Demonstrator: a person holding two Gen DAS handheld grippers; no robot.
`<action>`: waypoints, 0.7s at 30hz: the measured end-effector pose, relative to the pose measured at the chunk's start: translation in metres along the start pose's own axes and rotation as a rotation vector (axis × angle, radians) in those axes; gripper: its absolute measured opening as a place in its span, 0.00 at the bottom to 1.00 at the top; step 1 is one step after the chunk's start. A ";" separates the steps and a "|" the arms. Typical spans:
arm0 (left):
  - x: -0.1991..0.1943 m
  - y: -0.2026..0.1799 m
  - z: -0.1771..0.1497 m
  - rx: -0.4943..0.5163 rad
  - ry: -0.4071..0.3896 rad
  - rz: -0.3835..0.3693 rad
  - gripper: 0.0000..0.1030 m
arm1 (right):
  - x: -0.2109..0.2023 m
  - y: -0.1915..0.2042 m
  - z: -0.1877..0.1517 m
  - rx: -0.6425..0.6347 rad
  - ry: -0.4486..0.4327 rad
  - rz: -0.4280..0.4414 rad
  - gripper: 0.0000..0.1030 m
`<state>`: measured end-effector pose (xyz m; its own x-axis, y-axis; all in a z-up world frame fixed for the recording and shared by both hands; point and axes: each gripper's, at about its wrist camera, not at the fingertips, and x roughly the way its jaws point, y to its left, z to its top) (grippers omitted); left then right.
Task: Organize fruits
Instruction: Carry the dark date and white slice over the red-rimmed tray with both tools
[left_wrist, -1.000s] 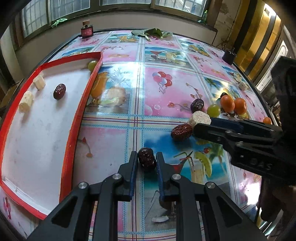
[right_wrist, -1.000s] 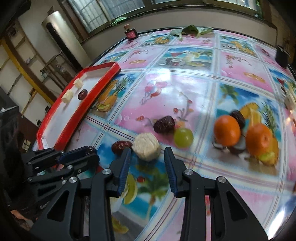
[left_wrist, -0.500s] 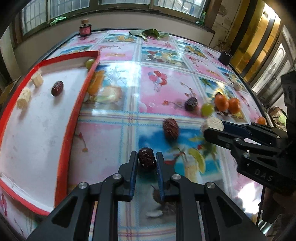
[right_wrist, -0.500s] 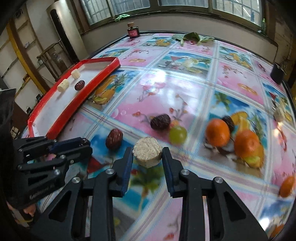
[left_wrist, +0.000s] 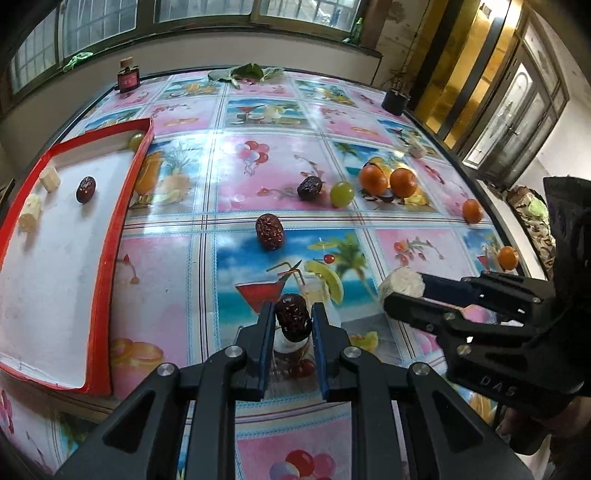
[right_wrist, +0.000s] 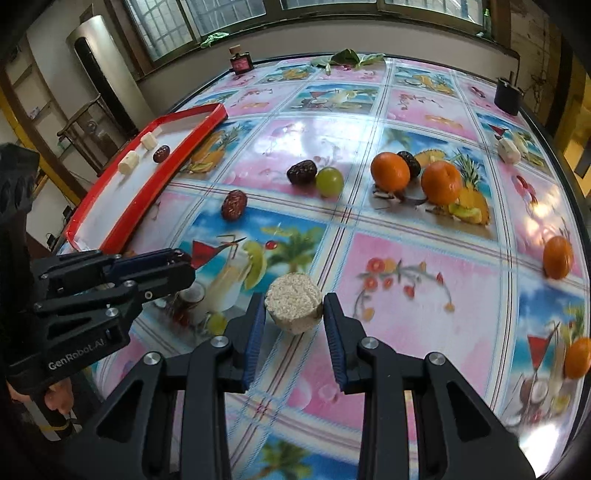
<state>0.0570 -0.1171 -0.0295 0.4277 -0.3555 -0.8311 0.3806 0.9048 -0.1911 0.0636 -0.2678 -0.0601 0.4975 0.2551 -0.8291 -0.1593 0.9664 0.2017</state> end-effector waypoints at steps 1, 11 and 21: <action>-0.002 0.000 0.000 0.003 -0.003 -0.003 0.18 | 0.000 0.002 -0.001 0.001 0.000 -0.001 0.33; -0.029 0.027 0.004 -0.014 -0.057 -0.001 0.18 | 0.003 0.039 0.012 -0.037 -0.004 0.006 0.33; -0.052 0.092 0.014 -0.105 -0.116 0.110 0.18 | 0.020 0.097 0.058 -0.114 -0.020 0.085 0.33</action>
<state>0.0818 -0.0187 0.0033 0.5563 -0.2723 -0.7851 0.2415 0.9570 -0.1609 0.1080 -0.1670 -0.0270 0.4949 0.3373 -0.8008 -0.2970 0.9318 0.2089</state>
